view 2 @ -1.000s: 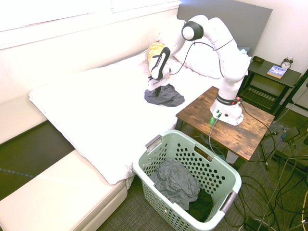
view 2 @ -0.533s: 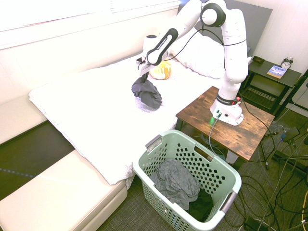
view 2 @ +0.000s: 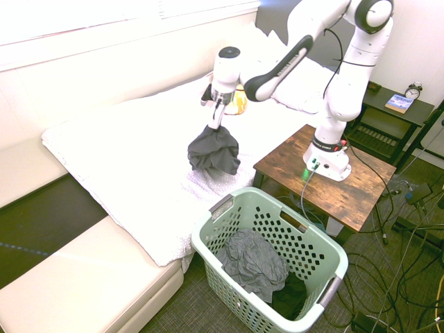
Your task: Put my clothes in the laundry bag
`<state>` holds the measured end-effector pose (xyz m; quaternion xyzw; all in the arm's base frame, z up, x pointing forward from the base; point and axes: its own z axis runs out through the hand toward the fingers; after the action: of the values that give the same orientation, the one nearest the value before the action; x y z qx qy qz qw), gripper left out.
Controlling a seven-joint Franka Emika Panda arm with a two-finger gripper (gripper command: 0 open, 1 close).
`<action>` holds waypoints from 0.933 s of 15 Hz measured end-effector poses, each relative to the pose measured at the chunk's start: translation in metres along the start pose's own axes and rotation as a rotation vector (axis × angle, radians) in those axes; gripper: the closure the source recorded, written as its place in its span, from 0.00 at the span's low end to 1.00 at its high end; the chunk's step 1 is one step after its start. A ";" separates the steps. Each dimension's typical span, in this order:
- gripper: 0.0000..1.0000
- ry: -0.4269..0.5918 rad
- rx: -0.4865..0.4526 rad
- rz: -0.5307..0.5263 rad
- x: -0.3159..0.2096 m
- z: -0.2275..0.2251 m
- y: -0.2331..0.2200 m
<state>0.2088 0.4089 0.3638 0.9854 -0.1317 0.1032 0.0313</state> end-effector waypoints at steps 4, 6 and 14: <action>1.00 0.059 0.013 -0.150 -0.207 -0.079 0.017; 1.00 0.081 -0.010 -0.176 -0.236 -0.065 0.020; 0.00 0.057 -0.182 -0.244 -0.258 0.032 0.015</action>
<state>-0.0323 0.4573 0.2787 0.9839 -0.0191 0.1142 0.1364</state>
